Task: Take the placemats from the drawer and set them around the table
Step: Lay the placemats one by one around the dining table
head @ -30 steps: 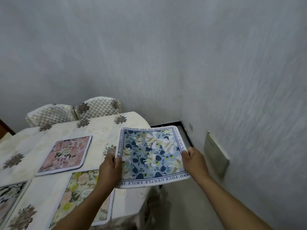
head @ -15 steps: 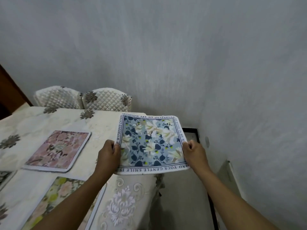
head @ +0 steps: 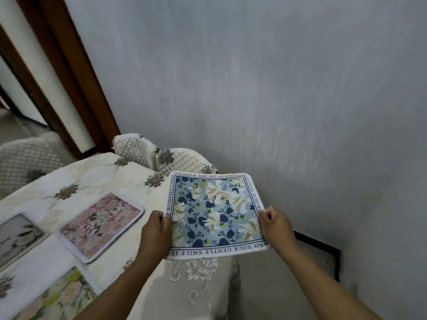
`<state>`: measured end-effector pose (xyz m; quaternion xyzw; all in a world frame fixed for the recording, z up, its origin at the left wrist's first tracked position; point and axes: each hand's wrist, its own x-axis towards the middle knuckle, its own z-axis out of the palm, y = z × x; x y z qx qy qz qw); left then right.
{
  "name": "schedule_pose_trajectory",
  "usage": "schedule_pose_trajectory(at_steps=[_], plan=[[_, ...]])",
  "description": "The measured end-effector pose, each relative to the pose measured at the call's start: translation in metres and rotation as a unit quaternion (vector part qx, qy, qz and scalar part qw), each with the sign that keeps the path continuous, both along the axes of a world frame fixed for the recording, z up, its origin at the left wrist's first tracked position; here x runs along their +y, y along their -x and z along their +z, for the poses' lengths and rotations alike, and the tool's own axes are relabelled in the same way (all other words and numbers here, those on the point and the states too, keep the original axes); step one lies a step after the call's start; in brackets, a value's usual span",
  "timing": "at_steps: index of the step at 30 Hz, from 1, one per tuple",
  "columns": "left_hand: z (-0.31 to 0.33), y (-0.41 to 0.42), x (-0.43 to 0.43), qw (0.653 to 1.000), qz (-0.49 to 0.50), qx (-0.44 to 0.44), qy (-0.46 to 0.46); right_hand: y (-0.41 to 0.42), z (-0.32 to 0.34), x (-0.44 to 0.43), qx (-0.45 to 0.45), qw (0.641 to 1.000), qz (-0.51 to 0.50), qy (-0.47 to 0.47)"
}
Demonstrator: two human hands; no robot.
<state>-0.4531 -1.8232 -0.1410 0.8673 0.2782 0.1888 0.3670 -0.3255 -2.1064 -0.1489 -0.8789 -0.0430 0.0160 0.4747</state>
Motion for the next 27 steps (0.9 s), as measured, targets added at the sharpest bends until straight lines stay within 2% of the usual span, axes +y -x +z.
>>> schedule_pose_trajectory(at_steps=[9, 14, 19, 23, 27], plan=[[-0.002, -0.080, 0.013, 0.985, 0.171, -0.016, 0.011, -0.162, 0.007, 0.071, 0.001, 0.985, 0.172, 0.024], [-0.019, -0.159, 0.047, 0.977, 0.209, -0.043, -0.004, -0.257, 0.003, 0.120, 0.010, 0.979, 0.201, -0.007], [-0.025, -0.226, 0.074, 0.965, 0.261, -0.039, -0.006, -0.348, 0.006, 0.172, 0.018, 0.966, 0.257, 0.016], [-0.021, -0.251, 0.087, 0.944, 0.327, -0.035, 0.015, -0.401, 0.000, 0.230, 0.002, 0.947, 0.320, 0.031], [-0.026, -0.265, 0.091, 0.903, 0.429, -0.030, 0.014, -0.439, -0.022, 0.300, 0.011, 0.909, 0.415, 0.041]])
